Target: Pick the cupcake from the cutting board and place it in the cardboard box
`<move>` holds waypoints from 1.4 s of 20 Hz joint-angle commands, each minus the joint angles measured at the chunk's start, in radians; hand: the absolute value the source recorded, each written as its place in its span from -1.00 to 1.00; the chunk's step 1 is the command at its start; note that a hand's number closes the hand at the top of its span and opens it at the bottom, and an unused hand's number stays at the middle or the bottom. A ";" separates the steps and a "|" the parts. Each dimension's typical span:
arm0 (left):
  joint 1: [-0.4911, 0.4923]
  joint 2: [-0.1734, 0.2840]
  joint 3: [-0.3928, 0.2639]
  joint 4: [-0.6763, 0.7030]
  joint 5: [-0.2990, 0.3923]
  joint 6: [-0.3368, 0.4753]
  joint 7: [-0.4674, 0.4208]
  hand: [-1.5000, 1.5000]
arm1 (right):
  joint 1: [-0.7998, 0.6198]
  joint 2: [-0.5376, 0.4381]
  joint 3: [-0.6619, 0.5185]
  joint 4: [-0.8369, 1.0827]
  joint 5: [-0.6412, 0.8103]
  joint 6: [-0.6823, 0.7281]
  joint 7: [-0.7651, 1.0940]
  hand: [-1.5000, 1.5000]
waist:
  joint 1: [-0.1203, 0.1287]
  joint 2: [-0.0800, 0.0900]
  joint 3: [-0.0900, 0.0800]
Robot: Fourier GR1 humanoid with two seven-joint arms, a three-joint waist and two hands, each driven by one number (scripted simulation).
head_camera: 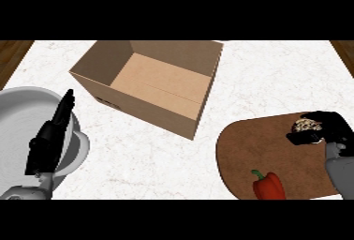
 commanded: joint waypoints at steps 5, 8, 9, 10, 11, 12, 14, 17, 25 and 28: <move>0.023 -0.011 0.025 0.068 -0.011 -0.024 0.001 0.00 | 0.023 -0.033 0.044 -0.020 0.200 -0.042 0.052 1.00 | -0.004 0.012 -0.007; 0.032 -0.006 0.019 0.031 0.011 -0.053 0.019 0.00 | -0.081 -0.064 0.082 0.010 0.198 0.032 -0.093 1.00 | 0.014 0.014 -0.007; 0.035 -0.027 -0.016 0.011 -0.019 -0.025 0.033 0.00 | -0.102 -0.071 0.127 0.027 0.186 0.053 -0.218 1.00 | 0.041 0.019 -0.004; 0.008 -0.022 -0.011 0.014 0.001 -0.050 0.019 0.00 | -0.133 -0.085 0.179 0.020 0.191 0.094 -0.301 1.00 | 0.073 0.030 -0.004; -0.001 -0.024 -0.018 0.027 -0.005 -0.053 0.014 0.00 | -0.153 -0.103 0.217 -0.011 0.185 0.129 -0.388 1.00 | 0.084 0.036 -0.004; -0.011 -0.028 -0.026 0.015 -0.008 -0.057 -0.001 0.00 | -0.185 -0.111 0.252 -0.011 0.196 0.151 -0.446 1.00 | 0.127 0.047 -0.003; -0.025 -0.035 -0.041 0.018 -0.006 -0.069 0.002 0.00 | -0.231 -0.126 0.314 -0.021 0.205 0.191 -0.576 1.00 | 0.148 0.054 -0.003; -0.051 -0.039 -0.028 0.058 -0.017 -0.057 0.005 0.00 | -0.295 -0.167 0.315 0.053 0.194 0.190 -0.796 1.00 | 0.111 0.054 -0.002; 0.006 -0.054 -0.031 0.048 -0.036 -0.041 0.003 0.00 | -0.518 -0.130 0.221 0.369 0.157 0.123 -1.181 1.00 | 0.069 0.033 -0.004; 0.026 -0.056 -0.028 0.049 -0.047 -0.028 0.004 0.00 | -0.569 -0.088 0.127 0.321 -0.006 0.185 -1.272 1.00 | 0.054 0.026 -0.005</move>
